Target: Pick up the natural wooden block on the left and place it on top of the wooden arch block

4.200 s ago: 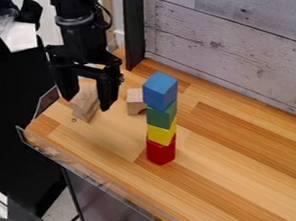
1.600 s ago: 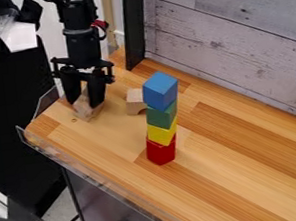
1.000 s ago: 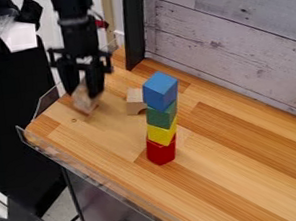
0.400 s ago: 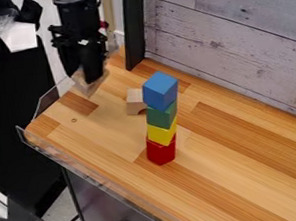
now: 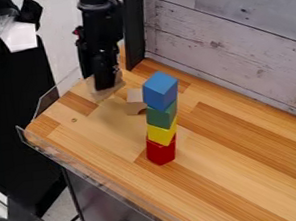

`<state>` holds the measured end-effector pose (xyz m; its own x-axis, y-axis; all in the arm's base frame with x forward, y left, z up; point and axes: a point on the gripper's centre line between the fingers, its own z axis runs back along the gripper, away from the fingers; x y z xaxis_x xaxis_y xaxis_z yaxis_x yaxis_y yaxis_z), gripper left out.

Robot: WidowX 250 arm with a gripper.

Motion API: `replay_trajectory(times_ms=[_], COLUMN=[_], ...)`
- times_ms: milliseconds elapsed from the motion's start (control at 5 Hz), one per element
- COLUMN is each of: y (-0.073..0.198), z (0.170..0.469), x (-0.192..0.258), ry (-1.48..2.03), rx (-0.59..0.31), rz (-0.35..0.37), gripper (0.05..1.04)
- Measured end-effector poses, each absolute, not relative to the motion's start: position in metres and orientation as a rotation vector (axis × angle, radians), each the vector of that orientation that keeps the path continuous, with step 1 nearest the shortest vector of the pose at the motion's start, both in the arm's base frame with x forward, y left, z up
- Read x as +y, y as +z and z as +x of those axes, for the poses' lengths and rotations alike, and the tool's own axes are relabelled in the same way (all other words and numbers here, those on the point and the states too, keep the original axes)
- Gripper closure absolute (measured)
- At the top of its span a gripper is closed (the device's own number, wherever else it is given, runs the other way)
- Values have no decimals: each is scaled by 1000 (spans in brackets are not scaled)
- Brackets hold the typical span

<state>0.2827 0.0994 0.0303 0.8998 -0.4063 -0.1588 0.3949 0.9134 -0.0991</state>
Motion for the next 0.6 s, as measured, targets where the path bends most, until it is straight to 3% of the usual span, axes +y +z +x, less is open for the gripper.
replay_trajectory(times_ms=[600], y=[30], z=[291], x=[85], ry=[-552], rx=[130], rz=[-45], gripper=[520])
